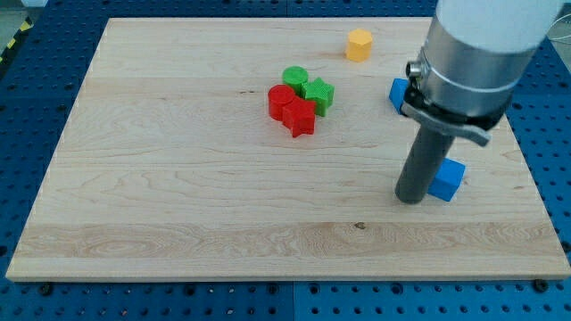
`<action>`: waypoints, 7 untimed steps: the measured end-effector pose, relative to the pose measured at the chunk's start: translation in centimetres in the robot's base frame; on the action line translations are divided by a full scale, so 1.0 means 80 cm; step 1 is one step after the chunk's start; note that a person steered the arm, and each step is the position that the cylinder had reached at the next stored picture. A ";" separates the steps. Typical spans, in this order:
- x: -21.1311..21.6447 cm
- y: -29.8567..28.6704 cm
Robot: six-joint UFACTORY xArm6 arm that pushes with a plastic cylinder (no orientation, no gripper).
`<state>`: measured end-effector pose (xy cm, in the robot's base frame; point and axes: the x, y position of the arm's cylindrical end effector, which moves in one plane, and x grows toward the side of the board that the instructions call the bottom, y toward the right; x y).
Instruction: Push the blue cube to the center right
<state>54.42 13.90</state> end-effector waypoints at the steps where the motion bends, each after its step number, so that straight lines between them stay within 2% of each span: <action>1: 0.012 0.014; 3: -0.052 0.040; 4: -0.066 0.048; 6: -0.047 0.080; 7: -0.064 0.106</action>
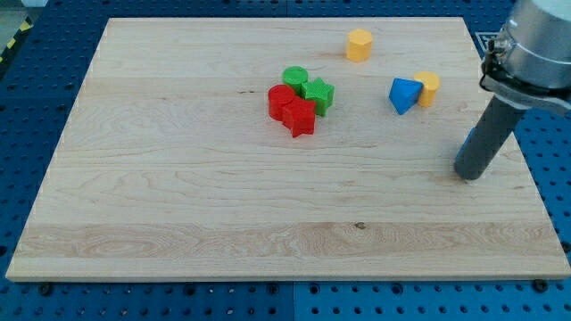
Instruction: Push the blue cube to the center right
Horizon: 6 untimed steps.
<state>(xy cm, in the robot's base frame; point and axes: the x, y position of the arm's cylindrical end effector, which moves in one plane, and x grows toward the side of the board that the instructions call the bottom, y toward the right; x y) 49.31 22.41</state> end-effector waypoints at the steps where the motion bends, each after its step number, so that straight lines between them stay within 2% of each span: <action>1: -0.027 0.014; 3: -0.061 0.033; 5: -0.028 0.080; 6: -0.036 0.092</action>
<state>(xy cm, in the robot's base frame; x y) 46.41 29.75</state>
